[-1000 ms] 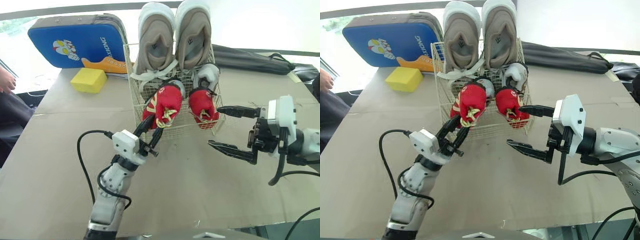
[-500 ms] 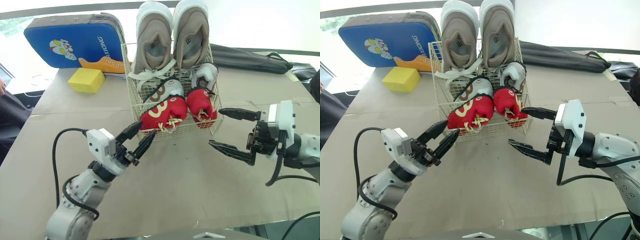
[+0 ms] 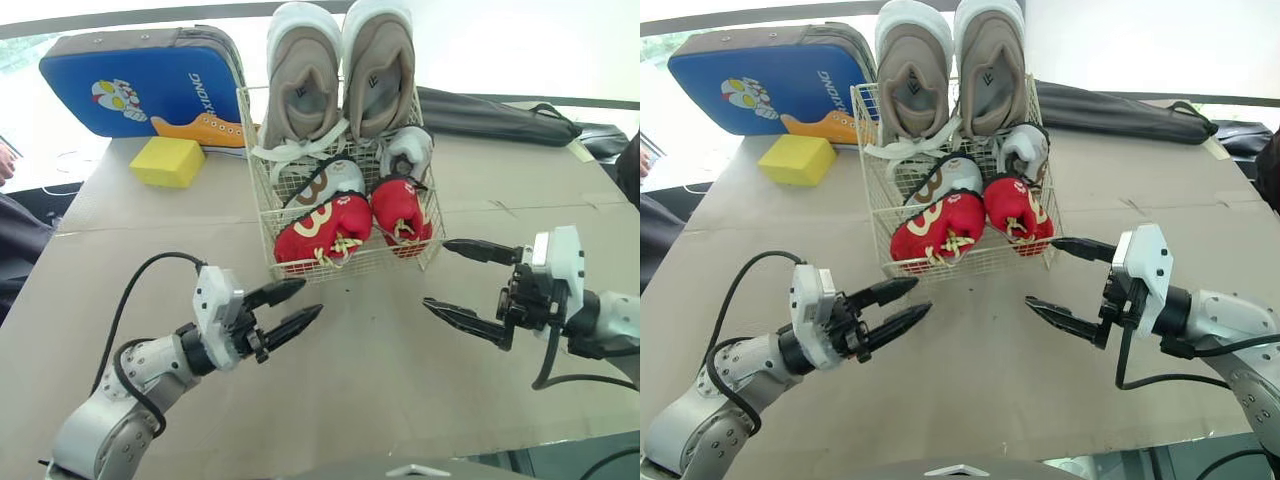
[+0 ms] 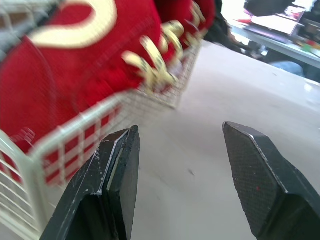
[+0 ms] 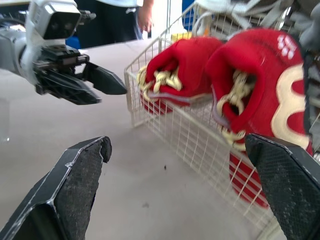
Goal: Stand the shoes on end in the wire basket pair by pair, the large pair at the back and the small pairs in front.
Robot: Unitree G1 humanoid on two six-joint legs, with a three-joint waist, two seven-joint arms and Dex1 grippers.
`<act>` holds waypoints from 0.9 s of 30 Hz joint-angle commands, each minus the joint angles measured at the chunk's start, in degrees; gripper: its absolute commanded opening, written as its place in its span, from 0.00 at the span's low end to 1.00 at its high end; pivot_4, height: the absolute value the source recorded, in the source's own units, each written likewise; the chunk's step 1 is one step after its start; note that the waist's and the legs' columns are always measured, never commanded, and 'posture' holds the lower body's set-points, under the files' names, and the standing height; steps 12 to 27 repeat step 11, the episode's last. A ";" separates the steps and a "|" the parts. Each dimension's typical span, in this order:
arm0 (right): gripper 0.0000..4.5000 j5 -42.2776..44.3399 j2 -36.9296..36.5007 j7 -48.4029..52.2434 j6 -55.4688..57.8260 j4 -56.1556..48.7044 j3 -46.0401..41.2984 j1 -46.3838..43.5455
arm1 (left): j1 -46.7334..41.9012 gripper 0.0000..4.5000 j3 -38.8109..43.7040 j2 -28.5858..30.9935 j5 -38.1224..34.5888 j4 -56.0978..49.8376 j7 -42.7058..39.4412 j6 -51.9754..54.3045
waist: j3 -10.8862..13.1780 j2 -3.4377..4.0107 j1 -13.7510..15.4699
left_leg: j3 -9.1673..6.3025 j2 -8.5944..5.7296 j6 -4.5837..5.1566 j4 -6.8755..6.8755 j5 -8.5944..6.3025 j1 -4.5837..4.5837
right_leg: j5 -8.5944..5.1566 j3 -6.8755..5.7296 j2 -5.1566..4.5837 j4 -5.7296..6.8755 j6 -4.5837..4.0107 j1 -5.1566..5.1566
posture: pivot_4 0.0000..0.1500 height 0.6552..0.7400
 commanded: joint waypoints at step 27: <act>0.99 -14.46 5.26 14.37 -19.59 8.63 -20.55 31.99 | 14.03 0.65 17.74 2.58 0.11 5.18 -9.03 1.59 | -0.07 -0.02 -0.03 | 0.36 0.11 0.13 0.00 -0.14 0.11 | -0.06 0.15 0.02 -0.08 0.04 0.08 | 1.00 1.00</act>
